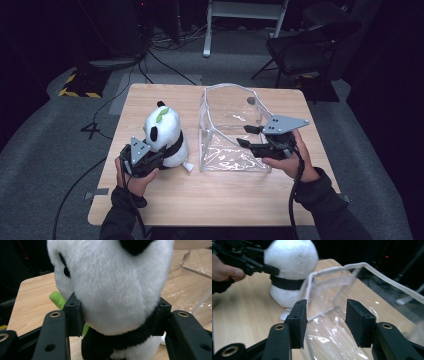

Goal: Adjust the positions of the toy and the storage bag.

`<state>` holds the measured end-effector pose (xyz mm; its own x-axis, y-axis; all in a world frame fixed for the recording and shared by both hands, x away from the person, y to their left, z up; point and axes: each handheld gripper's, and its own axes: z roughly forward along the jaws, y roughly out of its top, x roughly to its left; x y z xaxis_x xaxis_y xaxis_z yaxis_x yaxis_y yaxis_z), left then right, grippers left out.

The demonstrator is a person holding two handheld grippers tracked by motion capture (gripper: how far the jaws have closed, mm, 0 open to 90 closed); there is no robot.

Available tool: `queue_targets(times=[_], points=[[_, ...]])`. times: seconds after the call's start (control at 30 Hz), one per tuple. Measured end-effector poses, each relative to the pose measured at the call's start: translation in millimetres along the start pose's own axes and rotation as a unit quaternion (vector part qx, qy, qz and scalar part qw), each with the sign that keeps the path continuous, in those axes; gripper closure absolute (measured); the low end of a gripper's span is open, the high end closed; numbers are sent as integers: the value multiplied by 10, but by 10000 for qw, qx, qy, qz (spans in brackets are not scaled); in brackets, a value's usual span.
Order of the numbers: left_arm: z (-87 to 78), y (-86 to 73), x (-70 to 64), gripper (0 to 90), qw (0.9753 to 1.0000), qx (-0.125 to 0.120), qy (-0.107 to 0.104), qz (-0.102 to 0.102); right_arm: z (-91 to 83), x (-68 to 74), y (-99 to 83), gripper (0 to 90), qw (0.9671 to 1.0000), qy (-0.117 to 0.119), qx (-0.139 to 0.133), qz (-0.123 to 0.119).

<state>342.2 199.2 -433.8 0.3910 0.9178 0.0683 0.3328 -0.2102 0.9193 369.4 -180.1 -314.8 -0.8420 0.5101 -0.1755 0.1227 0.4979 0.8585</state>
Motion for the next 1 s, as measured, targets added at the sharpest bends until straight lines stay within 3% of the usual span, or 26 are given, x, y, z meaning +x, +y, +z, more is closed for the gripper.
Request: queue_targets(times=[0.33,0.47,0.53,0.6,0.73,1.0], points=[[10,-7,-5,434,10000,10,5,61,-414,-302,-252,414,9980,-616,-59,134],[17,-12,-3,432,10000,12,-3,36,-545,-378,-367,343,9977,-578,-310,164],[19,-14,0,432,10000,11,6,34,-596,-404,-417,318,9963,-795,-277,187],[20,-16,1,431,10000,9,7,37,-654,-452,-483,304,9953,-857,-334,316],[21,-18,3,430,10000,13,16,60,-732,-516,-622,292,9941,-874,-468,433],[64,-45,31,421,9997,-98,-113,-169,-713,-557,-964,264,9926,-1119,-212,421]])
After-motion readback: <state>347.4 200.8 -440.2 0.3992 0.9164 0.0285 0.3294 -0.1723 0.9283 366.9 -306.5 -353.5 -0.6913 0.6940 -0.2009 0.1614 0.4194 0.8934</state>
